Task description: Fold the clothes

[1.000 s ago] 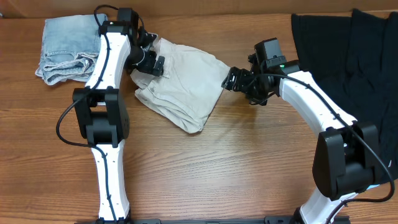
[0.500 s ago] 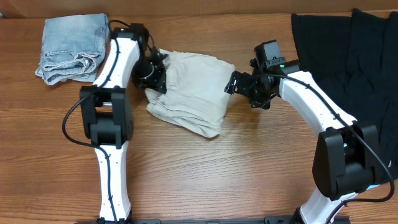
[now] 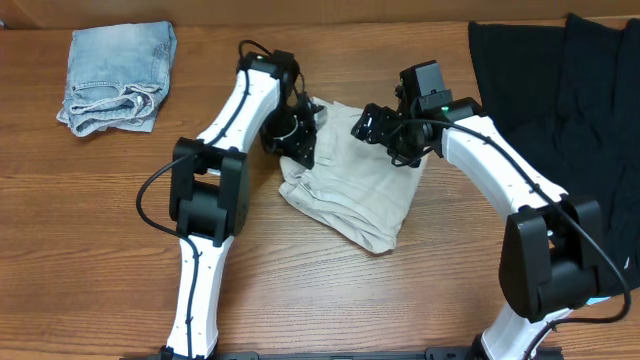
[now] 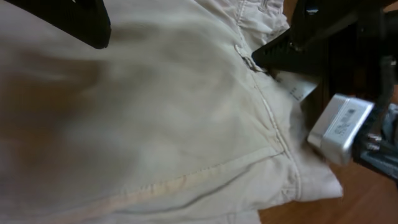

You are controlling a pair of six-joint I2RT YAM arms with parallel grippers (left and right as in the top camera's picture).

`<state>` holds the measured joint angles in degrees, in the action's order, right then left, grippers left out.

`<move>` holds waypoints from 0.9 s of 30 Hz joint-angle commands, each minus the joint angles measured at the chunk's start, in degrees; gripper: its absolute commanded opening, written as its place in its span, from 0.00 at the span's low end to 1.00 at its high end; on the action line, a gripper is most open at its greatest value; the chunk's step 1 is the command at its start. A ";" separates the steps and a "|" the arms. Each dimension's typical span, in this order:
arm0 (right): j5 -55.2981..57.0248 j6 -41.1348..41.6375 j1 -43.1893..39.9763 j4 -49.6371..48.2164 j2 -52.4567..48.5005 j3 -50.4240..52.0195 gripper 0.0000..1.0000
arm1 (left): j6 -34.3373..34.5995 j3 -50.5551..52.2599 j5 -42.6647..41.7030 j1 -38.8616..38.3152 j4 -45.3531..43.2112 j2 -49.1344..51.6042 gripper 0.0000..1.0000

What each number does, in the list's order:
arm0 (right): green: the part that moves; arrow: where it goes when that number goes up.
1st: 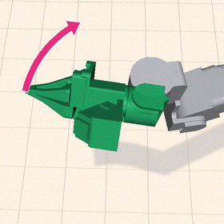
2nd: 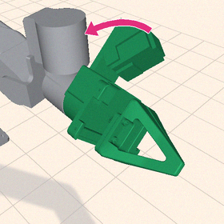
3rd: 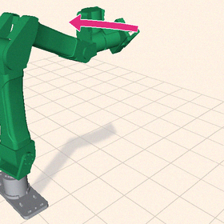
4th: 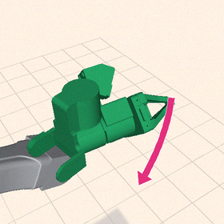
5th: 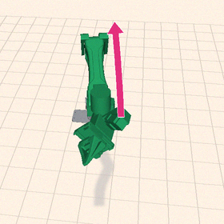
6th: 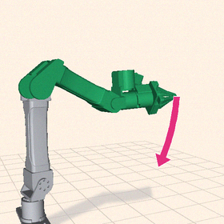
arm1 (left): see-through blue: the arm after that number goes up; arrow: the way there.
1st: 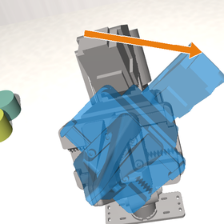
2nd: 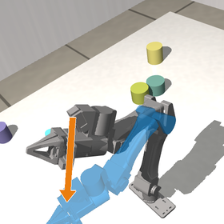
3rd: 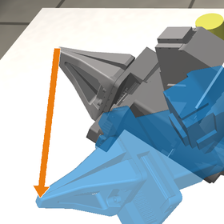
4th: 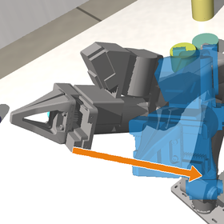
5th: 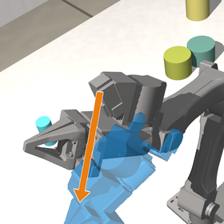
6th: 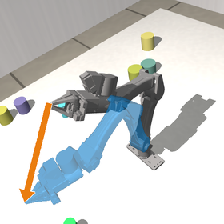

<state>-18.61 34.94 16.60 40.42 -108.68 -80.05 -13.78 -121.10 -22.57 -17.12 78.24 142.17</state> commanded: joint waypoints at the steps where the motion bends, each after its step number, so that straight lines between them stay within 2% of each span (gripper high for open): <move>1: 0.61 0.90 -0.72 1.97 -2.99 -0.92 0.89 | 0.57 1.01 -1.95 -1.49 0.13 0.98 0.27; 2: 1.05 0.85 -1.53 3.13 -3.15 -0.92 0.85 | 0.66 1.01 -1.95 -1.57 -0.20 0.98 0.22; 3: 1.22 0.63 -2.54 4.17 -3.15 -0.92 0.77 | 1.31 1.01 -1.84 -1.55 -0.76 0.98 0.14; 4: 1.16 0.63 -3.32 4.92 -3.15 -0.92 0.73 | 2.21 1.01 -1.73 -1.46 -1.38 0.98 0.07; 5: 0.96 0.61 -4.07 5.49 -3.15 -0.92 0.71 | 3.17 1.01 -1.60 -1.29 -1.97 0.98 0.04; 10: -5.09 -2.62 -8.57 6.47 -2.89 -1.03 0.68 | 11.78 1.01 -2.89 1.01 -6.16 0.98 0.04; 16: -17.25 -6.99 -14.82 6.43 -0.31 -1.05 0.69 | 15.85 1.01 -4.55 3.80 -7.30 0.98 0.04; 18: -19.21 -8.68 -16.83 6.43 0.04 -1.05 0.68 | 17.00 0.96 -8.39 6.12 -7.89 0.96 0.04; 21: -18.47 -9.73 -17.44 6.45 0.02 -1.03 0.68 | 15.67 0.13 -14.23 8.57 -8.02 0.96 0.04; 23: -18.18 -9.70 -17.31 6.14 0.02 -1.03 0.68 | 10.78 -1.70 -20.96 10.62 -6.62 0.83 0.04; 25: -18.12 -9.73 -17.09 6.19 0.02 -1.03 0.68 | 1.84 -5.33 -27.87 12.46 -1.64 0.61 0.04; 27: -17.99 -9.73 -16.98 6.03 0.02 -1.03 0.69 | -1.44 -8.61 -29.68 13.55 2.32 0.57 0.04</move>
<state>-35.79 26.33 -0.75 46.89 -110.74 -80.09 -5.04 -123.33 -41.36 -5.52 76.58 143.13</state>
